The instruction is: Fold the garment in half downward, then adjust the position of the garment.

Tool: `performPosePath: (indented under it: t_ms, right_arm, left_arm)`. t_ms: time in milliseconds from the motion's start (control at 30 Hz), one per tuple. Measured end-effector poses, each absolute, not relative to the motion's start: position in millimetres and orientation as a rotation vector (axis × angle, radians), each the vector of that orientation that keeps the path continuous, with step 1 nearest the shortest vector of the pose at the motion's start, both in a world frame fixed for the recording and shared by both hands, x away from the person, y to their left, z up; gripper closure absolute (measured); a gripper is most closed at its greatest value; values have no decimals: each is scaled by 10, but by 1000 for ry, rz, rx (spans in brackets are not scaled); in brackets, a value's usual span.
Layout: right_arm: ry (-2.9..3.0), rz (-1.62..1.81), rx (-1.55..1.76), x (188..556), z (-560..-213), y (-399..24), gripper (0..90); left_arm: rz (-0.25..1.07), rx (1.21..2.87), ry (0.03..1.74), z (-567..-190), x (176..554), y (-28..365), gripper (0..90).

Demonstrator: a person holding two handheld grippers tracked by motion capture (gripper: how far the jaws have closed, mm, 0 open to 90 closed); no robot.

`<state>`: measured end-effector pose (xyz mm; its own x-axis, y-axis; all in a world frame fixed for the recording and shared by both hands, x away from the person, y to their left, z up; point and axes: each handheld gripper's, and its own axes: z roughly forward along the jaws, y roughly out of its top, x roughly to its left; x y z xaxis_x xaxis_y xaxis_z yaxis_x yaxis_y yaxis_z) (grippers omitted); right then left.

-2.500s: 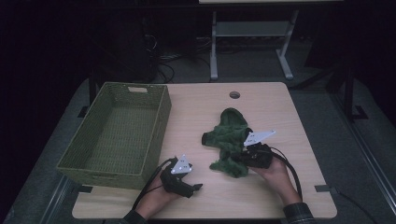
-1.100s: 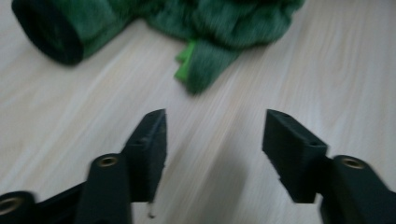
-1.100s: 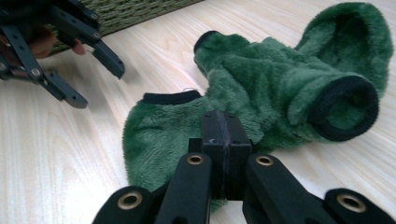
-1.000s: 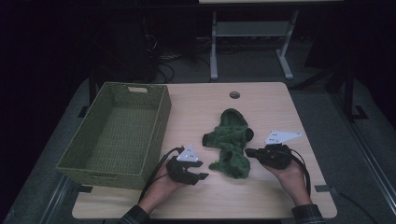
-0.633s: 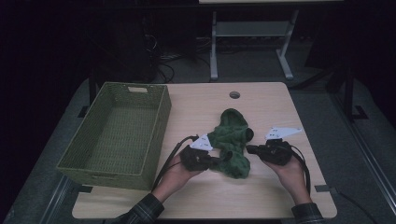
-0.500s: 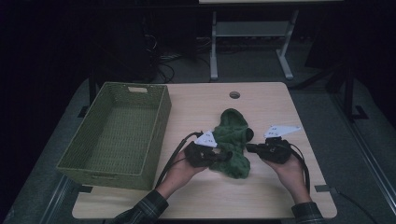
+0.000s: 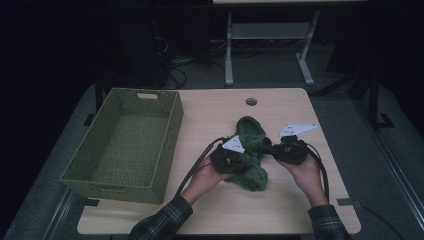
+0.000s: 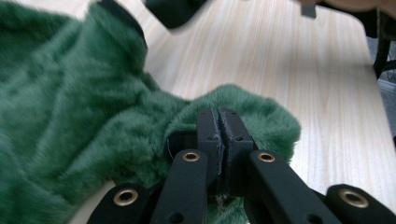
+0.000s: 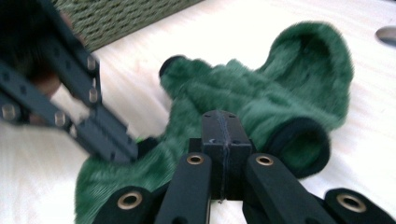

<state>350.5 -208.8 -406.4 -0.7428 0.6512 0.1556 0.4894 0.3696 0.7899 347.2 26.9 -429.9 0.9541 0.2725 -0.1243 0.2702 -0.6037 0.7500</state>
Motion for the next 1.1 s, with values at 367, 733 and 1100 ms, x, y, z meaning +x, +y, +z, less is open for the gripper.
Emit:
performPosePath:
  t_ms: [367, 733, 1100]
  right_arm:
    - [2424, 1280, 1068, 3861, -3956, -2009, 778]
    - [2392, 1213, 1109, 4334, -3904, -1978, 678]
    - [2420, 1113, 1148, 4835, -4036, -1830, 620]
  left_arm:
    - [-26, 2294, 381, -4474, 3455, 226, 898]
    - [-33, 2286, 386, -4529, 3439, 219, 899]
    - [-29, 2291, 392, -4528, 3424, 215, 899]
